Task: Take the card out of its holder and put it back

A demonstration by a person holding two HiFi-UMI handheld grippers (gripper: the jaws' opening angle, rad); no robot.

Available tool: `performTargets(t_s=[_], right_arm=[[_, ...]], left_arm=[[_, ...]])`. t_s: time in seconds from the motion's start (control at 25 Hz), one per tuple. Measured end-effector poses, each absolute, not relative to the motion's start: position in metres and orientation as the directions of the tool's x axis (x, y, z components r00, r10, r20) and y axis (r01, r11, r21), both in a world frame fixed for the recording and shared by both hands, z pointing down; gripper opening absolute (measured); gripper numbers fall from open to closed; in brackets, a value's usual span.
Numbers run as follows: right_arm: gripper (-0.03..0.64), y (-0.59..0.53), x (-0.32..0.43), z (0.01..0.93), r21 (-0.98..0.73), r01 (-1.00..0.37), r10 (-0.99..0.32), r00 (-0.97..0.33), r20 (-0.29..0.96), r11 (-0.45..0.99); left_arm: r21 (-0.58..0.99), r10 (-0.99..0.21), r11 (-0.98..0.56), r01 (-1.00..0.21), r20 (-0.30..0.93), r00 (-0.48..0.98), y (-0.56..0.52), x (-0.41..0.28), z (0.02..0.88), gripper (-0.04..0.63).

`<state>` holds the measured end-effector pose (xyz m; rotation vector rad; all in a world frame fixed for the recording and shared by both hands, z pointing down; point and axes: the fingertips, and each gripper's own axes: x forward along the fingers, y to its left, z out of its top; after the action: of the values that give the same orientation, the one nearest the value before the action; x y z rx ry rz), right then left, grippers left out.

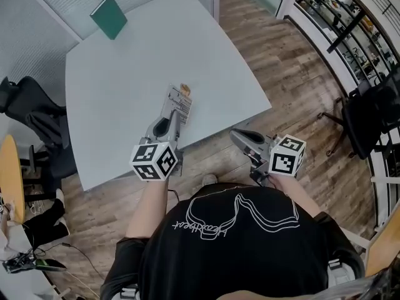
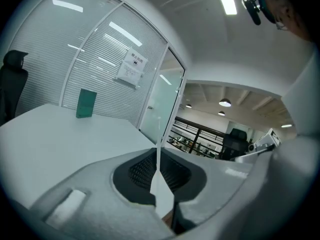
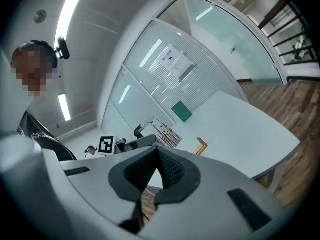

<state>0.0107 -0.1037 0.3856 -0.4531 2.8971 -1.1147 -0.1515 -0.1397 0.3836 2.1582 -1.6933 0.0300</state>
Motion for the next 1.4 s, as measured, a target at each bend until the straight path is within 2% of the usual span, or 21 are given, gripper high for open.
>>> performTargets(t_s=[0.2,0.52,1.4], right_arm=[[0.009,-0.081,0.015,0.376,-0.573,-0.274,-0.251,-0.96,0.121,0.772],[0.009,-0.052,0.027,0.38,-0.575,-0.228,-0.21,-0.973,0.099,0.785],[0.009,-0.055,0.02,0.394,-0.587,-0.262,-0.235,-0.964,0.123,0.766]], left_arm=[[0.374,-0.919,-0.221,-0.901,0.228,0.321,-0.095,-0.118,0.37,0.025],[0.408,-0.911,-0.232,-0.883,0.227,0.344,-0.047,-0.08,0.37,0.025],[0.425,-0.91,-0.227,-0.876,0.228,0.347,-0.054,-0.092,0.376,0.025]])
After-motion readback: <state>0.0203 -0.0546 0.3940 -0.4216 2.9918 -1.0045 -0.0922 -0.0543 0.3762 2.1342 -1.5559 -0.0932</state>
